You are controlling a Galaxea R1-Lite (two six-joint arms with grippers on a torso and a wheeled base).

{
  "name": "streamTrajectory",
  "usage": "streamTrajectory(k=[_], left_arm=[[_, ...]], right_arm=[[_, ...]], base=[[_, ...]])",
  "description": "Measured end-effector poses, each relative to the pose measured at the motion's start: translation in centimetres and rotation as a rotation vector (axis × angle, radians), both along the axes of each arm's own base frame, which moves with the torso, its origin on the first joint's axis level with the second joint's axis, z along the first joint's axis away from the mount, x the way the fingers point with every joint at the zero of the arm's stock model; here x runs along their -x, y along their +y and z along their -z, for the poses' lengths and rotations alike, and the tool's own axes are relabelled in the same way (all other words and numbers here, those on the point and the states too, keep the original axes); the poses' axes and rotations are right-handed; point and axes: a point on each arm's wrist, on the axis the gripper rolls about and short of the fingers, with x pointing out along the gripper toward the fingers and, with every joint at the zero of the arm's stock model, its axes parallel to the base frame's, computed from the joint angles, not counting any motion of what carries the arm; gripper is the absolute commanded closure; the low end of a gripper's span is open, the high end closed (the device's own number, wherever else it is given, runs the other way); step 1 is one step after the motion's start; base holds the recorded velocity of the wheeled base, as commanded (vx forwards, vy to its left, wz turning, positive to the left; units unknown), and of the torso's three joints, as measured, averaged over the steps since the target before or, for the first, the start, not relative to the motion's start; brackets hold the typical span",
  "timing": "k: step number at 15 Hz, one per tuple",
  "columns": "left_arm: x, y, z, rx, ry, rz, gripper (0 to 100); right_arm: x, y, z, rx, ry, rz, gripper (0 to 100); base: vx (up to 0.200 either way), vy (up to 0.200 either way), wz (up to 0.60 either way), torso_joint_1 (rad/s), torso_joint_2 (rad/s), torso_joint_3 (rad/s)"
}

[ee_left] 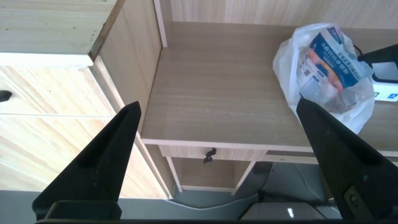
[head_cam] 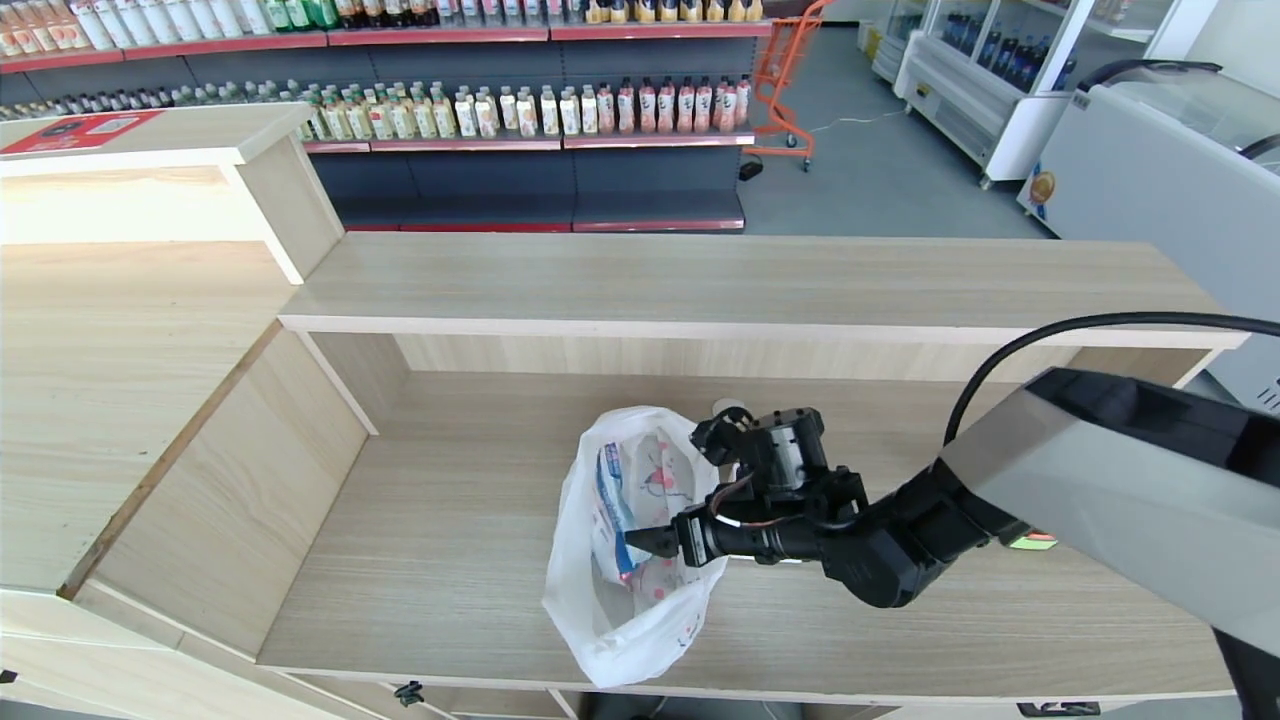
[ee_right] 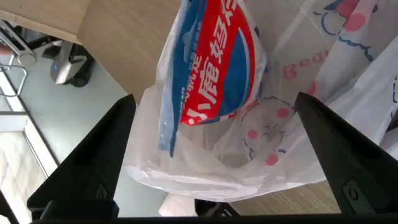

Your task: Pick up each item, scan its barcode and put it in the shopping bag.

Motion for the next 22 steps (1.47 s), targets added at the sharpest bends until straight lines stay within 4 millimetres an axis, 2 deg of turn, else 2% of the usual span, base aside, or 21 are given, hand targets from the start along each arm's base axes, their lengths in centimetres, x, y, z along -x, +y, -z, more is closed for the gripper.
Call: streamTrajectory(k=[2, 4, 6, 9, 11, 13, 15, 17, 20, 22], left_arm=[[0.0, 0.0, 0.0, 0.000, 0.000, 0.000, 0], [0.0, 0.0, 0.0, 0.000, 0.000, 0.000, 0], [0.0, 0.0, 0.0, 0.000, 0.000, 0.000, 0], [0.0, 0.0, 0.0, 0.000, 0.000, 0.000, 0], [0.0, 0.0, 0.0, 0.000, 0.000, 0.000, 0], [0.0, 0.0, 0.0, 0.000, 0.000, 0.000, 0], [0.0, 0.0, 0.0, 0.003, 0.000, 0.000, 0], [0.0, 0.0, 0.0, 0.019, 0.000, 0.000, 0], [0.0, 0.0, 0.0, 0.014, 0.000, 0.000, 0], [0.0, 0.0, 0.0, 0.001, 0.000, -0.001, 0]], right_arm=[[0.6, -1.4, -3.0, -0.075, 0.019, 0.057, 0], [2.0, -4.5, -6.7, -0.131, 0.015, 0.121, 0], [3.7, -9.0, -10.3, -0.153, 0.017, 0.214, 0], [6.5, -17.4, -13.7, -0.159, 0.081, 0.408, 0], [8.6, -20.7, -15.2, -0.174, 0.074, 0.490, 0], [10.9, -22.4, -16.6, -0.174, 0.059, 0.546, 0], [13.1, -23.0, -17.2, -0.170, 0.058, 0.571, 0], [14.8, -23.2, -17.3, -0.171, 0.046, 0.581, 0], [16.6, -23.3, -17.3, -0.178, 0.025, 0.585, 0], [17.1, -23.6, -17.4, -0.181, 0.012, 0.601, 0]], base=[[0.000, 0.000, 0.00, 0.000, 0.00, 0.000], [0.000, 0.000, 0.00, 0.000, 0.00, 0.000], [0.000, 0.000, 0.00, 0.000, 0.00, 0.000], [0.000, 0.000, 0.00, 0.000, 0.00, 0.000], [0.000, 0.000, 0.00, 0.000, 0.00, 0.000], [0.000, 0.000, 0.00, 0.000, 0.00, 0.000], [0.000, 0.000, 0.00, 0.000, 0.00, 0.000], [0.000, -0.200, 0.00, 0.000, 0.00, -0.002], [0.000, -0.200, 0.00, -0.004, 0.00, 0.001], [0.000, -0.200, 0.00, 0.007, 0.00, 0.007]])
